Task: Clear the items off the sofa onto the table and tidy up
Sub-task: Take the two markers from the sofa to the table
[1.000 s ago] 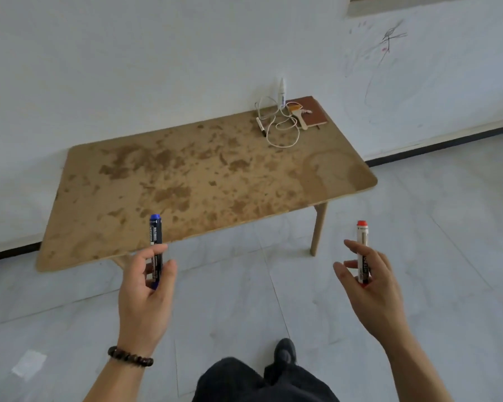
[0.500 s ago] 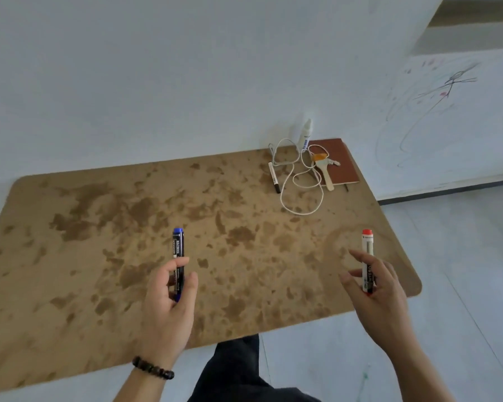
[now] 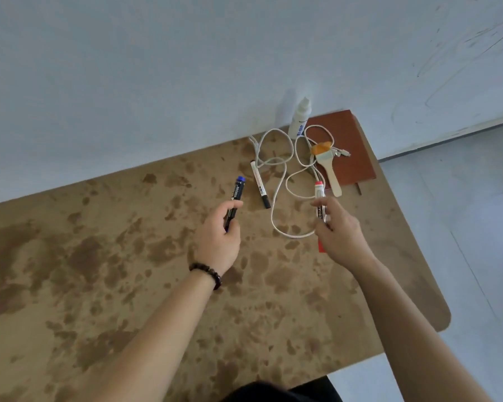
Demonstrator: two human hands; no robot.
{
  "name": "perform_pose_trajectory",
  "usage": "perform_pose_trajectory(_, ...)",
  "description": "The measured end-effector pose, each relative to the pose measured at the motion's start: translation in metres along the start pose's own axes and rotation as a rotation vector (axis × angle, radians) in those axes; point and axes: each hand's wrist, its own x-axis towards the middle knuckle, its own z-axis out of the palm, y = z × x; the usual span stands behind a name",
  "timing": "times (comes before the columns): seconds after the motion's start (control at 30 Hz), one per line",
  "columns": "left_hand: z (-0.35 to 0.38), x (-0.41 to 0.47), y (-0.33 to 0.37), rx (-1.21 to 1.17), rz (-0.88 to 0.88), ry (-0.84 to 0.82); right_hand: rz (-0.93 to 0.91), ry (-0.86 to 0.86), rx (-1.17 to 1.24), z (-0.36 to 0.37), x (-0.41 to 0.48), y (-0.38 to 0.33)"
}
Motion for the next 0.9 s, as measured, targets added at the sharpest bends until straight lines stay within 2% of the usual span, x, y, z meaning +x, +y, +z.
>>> perform_pose_trajectory(0.2,0.068,0.067,0.016,0.127,-0.125,-0.162,0.094,-0.096,-0.050,0.010,0.082,0.016)
perform_pose_trajectory(0.3,0.088,0.096,0.019,0.187,-0.160,-0.167,0.072,-0.116,-0.093,0.016,0.112,0.018)
perform_pose_trajectory(0.47,0.111,0.127,0.020,0.259,-0.138,-0.057,-0.028,-0.069,-0.098,0.022,0.144,0.015)
perform_pose_trajectory(0.63,0.121,0.135,0.011,0.493,0.010,-0.119,-0.104,-0.128,-0.134,0.029,0.150,0.031)
perform_pose_trajectory(0.77,0.121,0.133,0.008,0.335,-0.081,-0.127,-0.138,-0.144,-0.123,0.029,0.151,0.042)
perform_pose_trajectory(0.9,0.104,0.113,0.022,0.198,-0.017,-0.076,-0.120,-0.140,-0.094,0.013,0.143,0.030)
